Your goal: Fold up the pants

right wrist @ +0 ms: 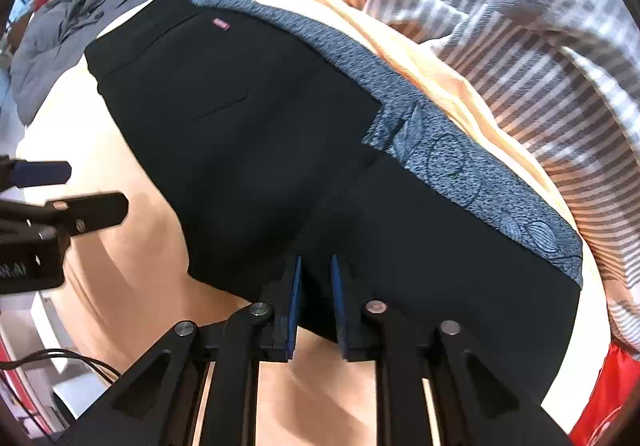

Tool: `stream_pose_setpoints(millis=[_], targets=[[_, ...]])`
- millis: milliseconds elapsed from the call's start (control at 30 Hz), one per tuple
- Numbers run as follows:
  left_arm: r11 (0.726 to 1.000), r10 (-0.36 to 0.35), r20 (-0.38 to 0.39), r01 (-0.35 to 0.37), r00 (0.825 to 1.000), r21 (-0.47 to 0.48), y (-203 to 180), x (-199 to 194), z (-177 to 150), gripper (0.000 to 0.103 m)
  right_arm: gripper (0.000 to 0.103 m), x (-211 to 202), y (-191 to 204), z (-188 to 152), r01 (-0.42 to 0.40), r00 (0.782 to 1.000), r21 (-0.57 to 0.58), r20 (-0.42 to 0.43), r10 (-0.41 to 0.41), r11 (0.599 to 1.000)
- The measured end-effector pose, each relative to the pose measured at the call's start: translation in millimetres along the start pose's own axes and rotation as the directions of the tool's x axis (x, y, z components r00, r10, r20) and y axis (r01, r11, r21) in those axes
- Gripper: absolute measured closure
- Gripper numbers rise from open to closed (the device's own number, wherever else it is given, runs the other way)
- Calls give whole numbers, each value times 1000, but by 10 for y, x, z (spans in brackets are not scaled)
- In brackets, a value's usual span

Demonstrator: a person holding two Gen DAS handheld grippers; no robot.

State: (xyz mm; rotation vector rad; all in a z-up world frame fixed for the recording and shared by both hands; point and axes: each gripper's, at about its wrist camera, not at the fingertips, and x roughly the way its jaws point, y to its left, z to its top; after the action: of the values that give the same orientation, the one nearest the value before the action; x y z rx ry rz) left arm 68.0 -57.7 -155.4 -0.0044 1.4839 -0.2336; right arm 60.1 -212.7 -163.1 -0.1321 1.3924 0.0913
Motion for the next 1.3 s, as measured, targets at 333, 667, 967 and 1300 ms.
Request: stream_pose_setpoints(millis=[333, 667, 967, 1300], targets=[[999, -10, -1, 10, 1000, -45, 122, -109, -39, 18, 57, -477, -314, -139, -129, 991, 179, 59, 120, 975], [983, -79, 5, 79, 997, -165, 259, -27, -129, 18, 36, -251, -887, -128, -91, 996, 425, 28, 87, 901], [959, -98, 50, 108, 994, -263, 607, 16, -51, 18, 33, -33, -831, -204, -52, 996, 407, -41, 75, 912], [959, -79, 31, 85, 996, -271, 786, 76, 38, 18, 22, 92, -599, -59, 29, 996, 357, -93, 5, 934]])
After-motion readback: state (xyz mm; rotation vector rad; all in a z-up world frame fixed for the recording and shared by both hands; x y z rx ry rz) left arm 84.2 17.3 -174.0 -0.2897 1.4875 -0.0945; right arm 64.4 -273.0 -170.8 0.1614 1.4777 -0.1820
